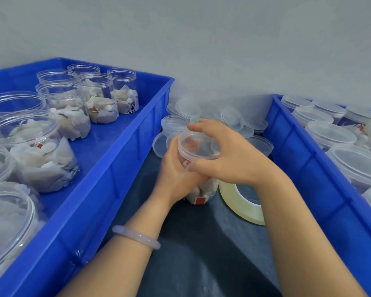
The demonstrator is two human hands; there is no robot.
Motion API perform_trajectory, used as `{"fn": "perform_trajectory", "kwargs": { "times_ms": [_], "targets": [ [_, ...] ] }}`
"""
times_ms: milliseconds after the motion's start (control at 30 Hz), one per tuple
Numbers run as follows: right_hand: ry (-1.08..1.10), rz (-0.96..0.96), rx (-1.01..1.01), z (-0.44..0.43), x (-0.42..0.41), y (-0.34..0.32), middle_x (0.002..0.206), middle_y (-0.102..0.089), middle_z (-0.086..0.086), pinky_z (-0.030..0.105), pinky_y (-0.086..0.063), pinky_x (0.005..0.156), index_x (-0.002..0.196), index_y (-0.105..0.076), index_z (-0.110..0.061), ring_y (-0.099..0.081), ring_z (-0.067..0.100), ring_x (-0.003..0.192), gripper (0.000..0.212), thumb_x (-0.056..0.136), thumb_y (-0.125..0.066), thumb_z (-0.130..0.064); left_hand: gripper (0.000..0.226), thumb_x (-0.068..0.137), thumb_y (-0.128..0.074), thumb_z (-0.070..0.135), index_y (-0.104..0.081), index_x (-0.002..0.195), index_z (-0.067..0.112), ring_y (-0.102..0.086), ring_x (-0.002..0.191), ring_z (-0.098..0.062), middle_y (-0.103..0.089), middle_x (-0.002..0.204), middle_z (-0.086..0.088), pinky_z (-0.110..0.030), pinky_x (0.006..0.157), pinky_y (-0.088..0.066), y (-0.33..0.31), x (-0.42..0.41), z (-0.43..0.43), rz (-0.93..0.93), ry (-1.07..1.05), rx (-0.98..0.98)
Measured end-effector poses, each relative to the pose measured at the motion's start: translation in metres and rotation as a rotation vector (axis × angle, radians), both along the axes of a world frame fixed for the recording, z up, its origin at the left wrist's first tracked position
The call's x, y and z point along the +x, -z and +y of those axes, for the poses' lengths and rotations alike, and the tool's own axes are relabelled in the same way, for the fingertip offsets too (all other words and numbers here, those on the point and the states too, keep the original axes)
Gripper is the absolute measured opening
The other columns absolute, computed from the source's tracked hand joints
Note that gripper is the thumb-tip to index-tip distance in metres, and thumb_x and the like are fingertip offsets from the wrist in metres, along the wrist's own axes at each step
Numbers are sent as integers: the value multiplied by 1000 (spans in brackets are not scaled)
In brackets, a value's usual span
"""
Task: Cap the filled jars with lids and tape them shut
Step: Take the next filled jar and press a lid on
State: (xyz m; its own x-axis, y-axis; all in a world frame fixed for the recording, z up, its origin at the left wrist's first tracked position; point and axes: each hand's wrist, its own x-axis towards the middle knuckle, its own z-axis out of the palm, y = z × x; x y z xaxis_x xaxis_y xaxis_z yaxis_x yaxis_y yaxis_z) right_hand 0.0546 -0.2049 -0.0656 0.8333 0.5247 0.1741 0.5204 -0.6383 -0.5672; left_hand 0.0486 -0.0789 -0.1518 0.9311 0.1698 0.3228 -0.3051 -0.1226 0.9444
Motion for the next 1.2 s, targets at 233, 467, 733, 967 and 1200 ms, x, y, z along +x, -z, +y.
{"fn": "perform_trajectory", "kwargs": {
  "times_ms": [233,467,733,967,1200],
  "targets": [
    [282,-63,-179,6,-5,-6,131,-44,-3,28,-35,86,133,-45,-26,-39,17,126,89,59,-70,-69,69,45,-73,47,-54,109,34,-64,84,6,-67,95,16,-13,65,-52,-1,-4,-14,27,-105,-5],
    [90,-94,-170,2,-9,-12,147,-33,2,32,-20,110,135,-47,-34,-14,17,142,83,60,-69,-61,73,51,-79,40,-55,118,22,-65,99,-3,-67,109,8,-25,81,-55,-3,-4,1,29,40,16],
    [154,-129,43,10,4,1,124,-53,-12,19,-36,90,126,-58,-33,-46,6,118,68,63,-78,-44,73,40,-66,52,-52,107,25,-65,88,-7,-65,95,8,-26,70,-54,-4,-4,-19,38,-160,73],
    [95,-184,-138,11,2,7,136,-49,-10,31,-34,104,134,-51,-34,-41,14,127,69,71,-68,-56,70,51,-75,40,-53,115,22,-64,97,-4,-65,103,9,-20,81,-52,-5,1,-11,32,-30,137],
    [197,-201,-59,19,0,12,130,-52,-10,34,-40,97,130,-53,-38,-44,17,125,66,70,-63,-64,29,73,-69,23,-56,99,22,-60,93,0,-60,95,6,-18,77,-48,-13,-3,-16,-90,-147,439]
  ]
}}
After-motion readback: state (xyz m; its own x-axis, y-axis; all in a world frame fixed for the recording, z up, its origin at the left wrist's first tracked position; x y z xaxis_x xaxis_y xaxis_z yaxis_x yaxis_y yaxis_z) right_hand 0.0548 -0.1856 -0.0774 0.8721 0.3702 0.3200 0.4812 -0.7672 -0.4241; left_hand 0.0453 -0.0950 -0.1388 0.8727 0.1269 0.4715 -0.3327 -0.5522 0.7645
